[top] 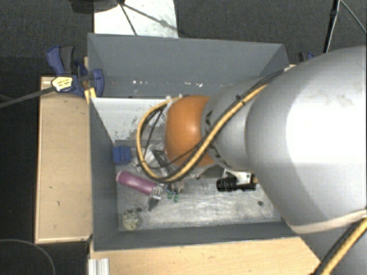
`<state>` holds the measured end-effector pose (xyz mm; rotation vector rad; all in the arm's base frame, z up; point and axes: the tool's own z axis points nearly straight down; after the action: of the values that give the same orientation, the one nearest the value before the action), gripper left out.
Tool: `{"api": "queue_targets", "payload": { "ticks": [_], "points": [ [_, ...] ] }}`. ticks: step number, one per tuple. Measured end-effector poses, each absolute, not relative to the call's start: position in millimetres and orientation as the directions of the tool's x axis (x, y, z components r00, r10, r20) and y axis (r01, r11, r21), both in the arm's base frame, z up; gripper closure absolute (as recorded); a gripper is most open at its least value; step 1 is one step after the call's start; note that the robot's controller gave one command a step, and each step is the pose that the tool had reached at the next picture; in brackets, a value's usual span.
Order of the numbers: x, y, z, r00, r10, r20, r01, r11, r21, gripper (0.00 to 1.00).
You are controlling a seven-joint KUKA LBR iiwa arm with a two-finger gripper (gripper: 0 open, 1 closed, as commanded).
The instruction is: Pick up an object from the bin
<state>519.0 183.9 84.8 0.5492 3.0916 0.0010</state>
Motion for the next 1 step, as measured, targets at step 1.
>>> {"api": "queue_targets", "payload": {
  "ticks": [1],
  "points": [
    [518.8, 184.6, 84.9, -0.940, 0.341, -0.001, 0.341, 0.940, 0.001, 1.00]
  ]
}}
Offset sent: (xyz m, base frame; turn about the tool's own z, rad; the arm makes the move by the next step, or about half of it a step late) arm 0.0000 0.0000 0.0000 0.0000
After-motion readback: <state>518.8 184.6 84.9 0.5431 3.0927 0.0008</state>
